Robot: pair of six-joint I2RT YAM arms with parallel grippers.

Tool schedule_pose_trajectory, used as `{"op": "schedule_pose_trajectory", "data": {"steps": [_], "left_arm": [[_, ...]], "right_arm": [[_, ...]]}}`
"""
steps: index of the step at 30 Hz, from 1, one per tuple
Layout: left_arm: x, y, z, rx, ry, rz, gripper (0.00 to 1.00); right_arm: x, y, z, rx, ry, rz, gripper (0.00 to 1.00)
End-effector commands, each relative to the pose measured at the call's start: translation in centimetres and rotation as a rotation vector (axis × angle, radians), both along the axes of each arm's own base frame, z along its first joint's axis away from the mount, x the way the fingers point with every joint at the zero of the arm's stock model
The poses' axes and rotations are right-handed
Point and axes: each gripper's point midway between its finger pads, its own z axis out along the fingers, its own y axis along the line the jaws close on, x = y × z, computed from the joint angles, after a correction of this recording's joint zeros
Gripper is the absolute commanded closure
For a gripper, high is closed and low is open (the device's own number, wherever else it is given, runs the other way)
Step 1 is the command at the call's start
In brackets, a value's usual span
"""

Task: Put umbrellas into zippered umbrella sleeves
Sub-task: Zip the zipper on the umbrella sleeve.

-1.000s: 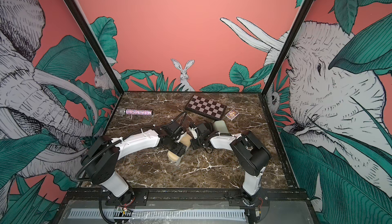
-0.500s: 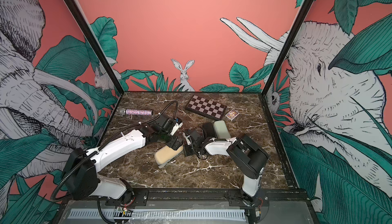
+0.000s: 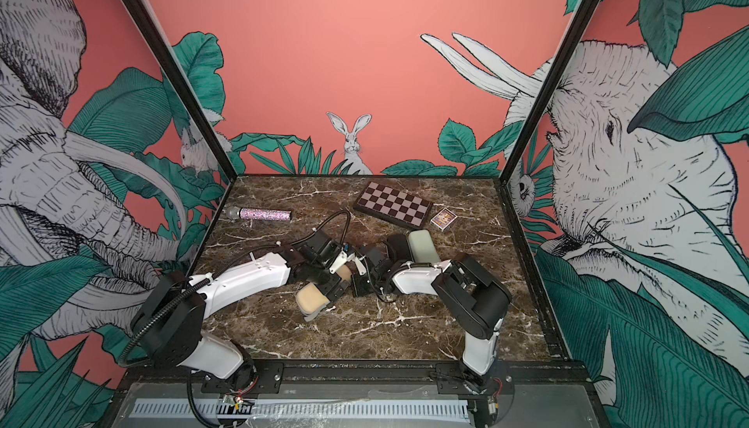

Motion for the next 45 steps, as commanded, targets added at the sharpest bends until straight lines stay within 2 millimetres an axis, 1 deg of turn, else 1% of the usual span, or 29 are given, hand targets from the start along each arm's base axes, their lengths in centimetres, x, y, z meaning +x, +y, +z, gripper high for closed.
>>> {"op": "schedule_pose_trajectory", "data": {"steps": [1, 4, 7, 9, 11, 13, 16, 20, 23, 26, 28, 30, 31, 33, 35, 37, 38, 41, 43, 45], "left_arm": [[0.4, 0.4, -0.5, 0.069, -0.021, -0.044, 0.01], [0.2, -0.1, -1.5, 0.109, 0.015, -0.069, 0.01], [0.3, -0.7, -2.3, 0.152, 0.000, -0.109, 0.02], [0.4, -0.9, -2.8, 0.168, -0.043, -0.148, 0.06], [0.1, -1.4, -2.9, 0.145, -0.080, -0.203, 0.14], [-0.4, -1.7, -2.7, 0.131, -0.066, -0.234, 0.21], [-1.1, -2.1, -2.6, 0.102, -0.047, -0.286, 0.23], [-2.0, -2.3, -3.0, 0.102, -0.004, -0.345, 0.24], [-2.5, -2.4, -3.6, 0.112, 0.038, -0.373, 0.25], [-2.8, -2.4, -4.1, 0.124, 0.073, -0.383, 0.26], [-2.7, -2.3, -4.3, 0.135, 0.078, -0.375, 0.26], [-2.2, -2.0, -4.0, 0.135, 0.058, -0.344, 0.24], [-1.2, -1.9, -3.5, 0.127, 0.027, -0.301, 0.20], [1.2, -1.4, -1.8, 0.101, -0.028, -0.198, 0.14], [3.5, -1.2, 1.0, 0.042, -0.069, -0.097, 0.10], [4.6, -1.5, 4.0, -0.028, -0.106, -0.036, 0.07], [5.7, -0.9, 5.6, -0.059, -0.135, 0.021, 0.06], [6.0, -0.6, 9.3, -0.132, -0.171, 0.111, 0.05], [5.5, -0.1, 10.7, -0.179, -0.162, 0.196, 0.06], [4.2, 0.4, 11.4, -0.233, -0.104, 0.276, 0.06]], "right_arm": [[0.7, 1.1, 1.2, 0.059, -0.018, 0.024, 1.00], [1.1, 0.6, 1.4, 0.074, -0.011, 0.022, 1.00], [1.7, 0.1, 1.7, 0.103, -0.005, 0.007, 1.00], [2.2, -0.3, 1.6, 0.112, 0.000, -0.007, 1.00], [2.5, -0.7, 1.5, 0.107, -0.009, -0.008, 1.00], [2.8, -1.6, 0.9, 0.046, -0.042, 0.013, 1.00], [3.7, -4.0, 0.0, -0.136, -0.148, 0.071, 1.00], [5.3, -6.2, 0.2, -0.256, -0.323, 0.106, 1.00], [6.8, -7.0, 0.7, -0.308, -0.419, 0.100, 1.00], [8.5, -6.8, 1.6, -0.310, -0.485, 0.079, 1.00], [9.0, -6.4, 1.9, -0.290, -0.493, 0.070, 1.00], [8.8, -5.9, 1.9, -0.261, -0.480, 0.065, 1.00], [8.5, -5.8, 1.8, -0.242, -0.462, 0.062, 1.00], [7.6, -5.6, 1.5, -0.199, -0.408, 0.048, 1.00], [6.3, -5.4, 1.3, -0.151, -0.322, 0.029, 1.00], [5.1, -5.2, 0.9, -0.115, -0.226, -0.006, 1.00], [4.5, -5.3, 0.6, -0.103, -0.172, -0.032, 1.00], [2.5, -4.6, 0.1, -0.062, -0.032, -0.091, 1.00], [1.3, -3.9, -0.2, -0.059, 0.031, -0.127, 1.00], [0.1, -2.7, -0.4, -0.043, 0.089, -0.159, 1.00]]}}
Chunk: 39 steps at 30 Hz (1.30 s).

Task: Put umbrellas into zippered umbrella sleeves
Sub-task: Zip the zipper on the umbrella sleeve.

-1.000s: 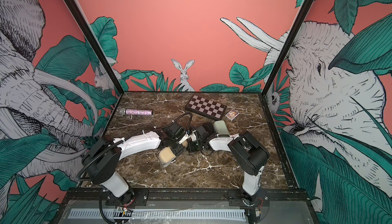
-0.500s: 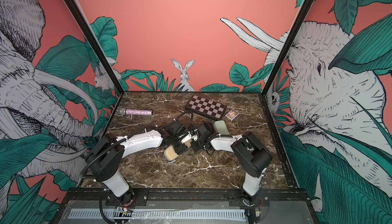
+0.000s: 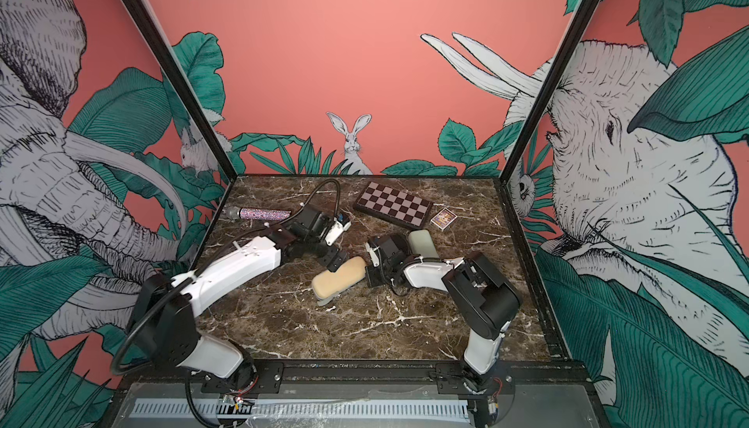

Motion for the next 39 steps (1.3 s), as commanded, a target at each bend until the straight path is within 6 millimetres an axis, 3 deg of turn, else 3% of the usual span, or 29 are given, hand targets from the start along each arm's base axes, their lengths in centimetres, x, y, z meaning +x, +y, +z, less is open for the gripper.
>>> {"op": "schedule_pose_trajectory", "data": {"steps": [1, 5, 9, 13, 19, 25, 30, 35, 39], "left_arm": [[-2.9, 0.9, 1.4, -0.125, 0.128, 0.142, 0.06], [-5.7, 2.5, -0.2, -0.253, 0.214, 0.286, 0.07], [-7.6, 5.4, -2.7, -0.284, 0.258, 0.464, 0.06], [-9.0, 6.8, -6.0, -0.348, 0.325, 0.607, 0.07], [-9.9, 6.7, -9.9, -0.418, 0.436, 0.727, 0.03], [-8.0, 8.1, -11.2, -0.394, 0.361, 0.790, 0.01], [-4.5, 8.4, -10.5, -0.408, 0.308, 0.775, 0.01], [-0.8, 7.3, -10.4, -0.392, 0.295, 0.735, 0.01], [-0.3, 6.3, -10.5, -0.391, 0.328, 0.694, 0.01]], "right_arm": [[-3.5, 2.4, -0.4, 0.068, 0.184, -0.086, 1.00], [-4.2, 6.2, -0.4, 0.161, 0.239, -0.190, 1.00], [-2.8, 8.7, 0.2, 0.275, 0.224, -0.318, 1.00], [-1.1, 9.2, 1.0, 0.311, 0.175, -0.376, 1.00], [-1.1, 9.2, 2.0, 0.292, 0.135, -0.334, 1.00], [-3.5, 8.5, 2.0, 0.223, 0.124, -0.212, 1.00], [-5.9, 7.6, 0.4, 0.117, 0.151, -0.089, 1.00], [-7.3, 9.6, -0.1, 0.128, 0.188, -0.019, 1.00], [-6.8, 11.5, 0.7, 0.161, 0.165, -0.012, 1.00]]}}
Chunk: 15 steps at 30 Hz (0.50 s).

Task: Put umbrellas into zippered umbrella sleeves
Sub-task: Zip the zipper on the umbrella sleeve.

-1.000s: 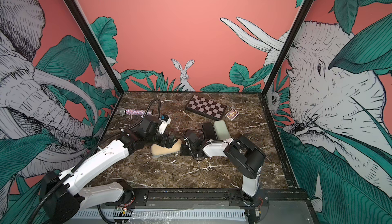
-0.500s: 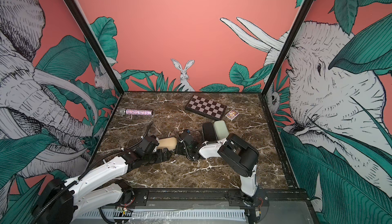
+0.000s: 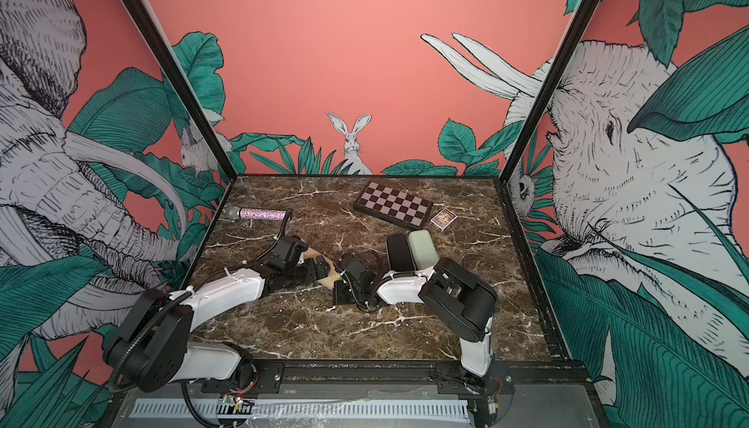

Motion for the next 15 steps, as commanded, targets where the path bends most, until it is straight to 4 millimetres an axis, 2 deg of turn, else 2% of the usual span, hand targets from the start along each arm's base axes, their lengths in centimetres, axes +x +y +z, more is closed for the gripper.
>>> {"op": "schedule_pose_trajectory", "data": {"steps": [1, 5, 8, 11, 15], "left_arm": [[0.3, -0.9, 0.9, -0.027, -0.026, -0.053, 0.01], [-1.5, -0.5, -0.4, -0.079, 0.004, -0.019, 0.02], [-1.8, -0.4, -1.7, -0.109, 0.020, 0.014, 0.05], [-1.5, -0.5, -2.9, -0.075, 0.037, 0.001, 0.13], [-1.9, 0.5, -4.8, -0.009, 0.077, 0.018, 0.32]], "right_arm": [[-0.1, 1.7, 0.3, 0.035, -0.005, 0.017, 1.00], [0.4, 3.1, 0.8, 0.087, -0.008, 0.010, 1.00], [0.2, 3.6, 0.4, 0.084, 0.004, 0.023, 1.00], [0.4, 2.6, -0.3, 0.044, -0.007, 0.015, 1.00], [0.5, 0.3, -0.8, -0.036, -0.028, 0.011, 1.00]]}}
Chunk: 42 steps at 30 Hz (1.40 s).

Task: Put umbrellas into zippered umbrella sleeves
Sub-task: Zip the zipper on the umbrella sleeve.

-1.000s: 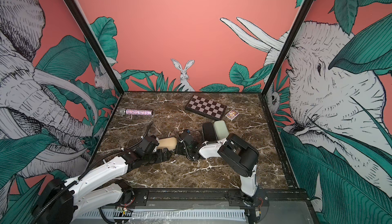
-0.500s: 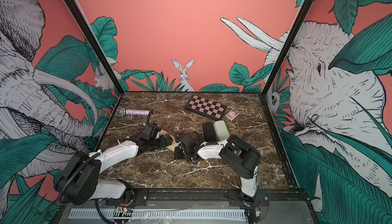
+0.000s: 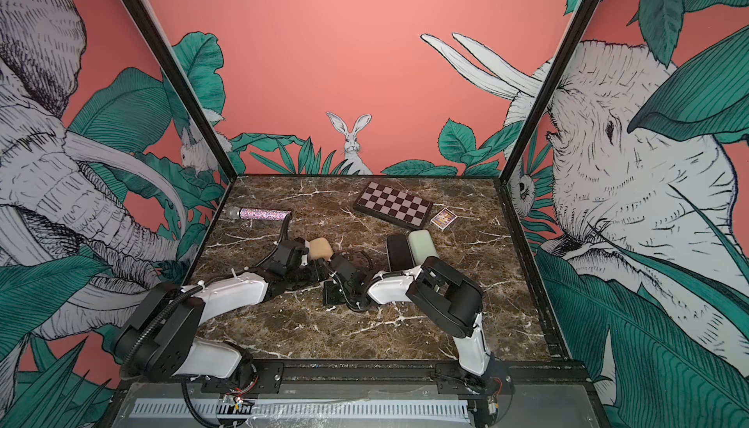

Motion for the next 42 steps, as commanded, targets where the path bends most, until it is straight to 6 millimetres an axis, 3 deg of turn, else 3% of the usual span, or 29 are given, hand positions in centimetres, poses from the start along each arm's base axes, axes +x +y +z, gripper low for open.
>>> {"op": "schedule_pose_trajectory", "data": {"steps": [1, 9, 16, 22, 26, 32, 35, 39, 42], "left_arm": [[-1.8, 2.3, -3.6, 0.122, 0.109, 0.035, 0.36], [-2.1, 2.8, -5.6, 0.185, 0.180, 0.034, 0.51], [-2.3, 2.9, -6.4, 0.220, 0.228, 0.022, 0.59], [-2.3, 2.4, -7.1, 0.223, 0.264, -0.012, 0.61], [-2.3, 2.3, -7.1, 0.225, 0.271, -0.016, 0.62], [-2.2, 1.9, -7.3, 0.215, 0.281, -0.037, 0.62], [-2.0, 1.4, -6.9, 0.207, 0.277, -0.062, 0.62], [-1.6, 0.8, -5.7, 0.218, 0.261, -0.134, 0.58], [-0.6, -0.2, -4.4, 0.226, 0.236, -0.221, 0.50]], "right_arm": [[0.1, -2.5, -0.7, -0.084, -0.012, -0.020, 1.00], [0.9, -5.4, -0.9, -0.176, -0.004, -0.008, 1.00], [2.4, -9.4, -0.5, -0.409, -0.137, 0.095, 1.00], [6.7, -12.3, 0.1, -0.603, -0.340, 0.140, 1.00], [9.6, -13.8, 0.3, -0.618, -0.348, 0.104, 1.00], [11.8, -14.8, -0.5, -0.661, -0.383, 0.089, 1.00], [12.9, -13.6, -0.2, -0.606, -0.397, 0.079, 1.00], [11.6, -12.1, 0.1, -0.512, -0.380, 0.112, 1.00], [9.2, -11.3, -0.2, -0.429, -0.342, 0.157, 1.00]]}}
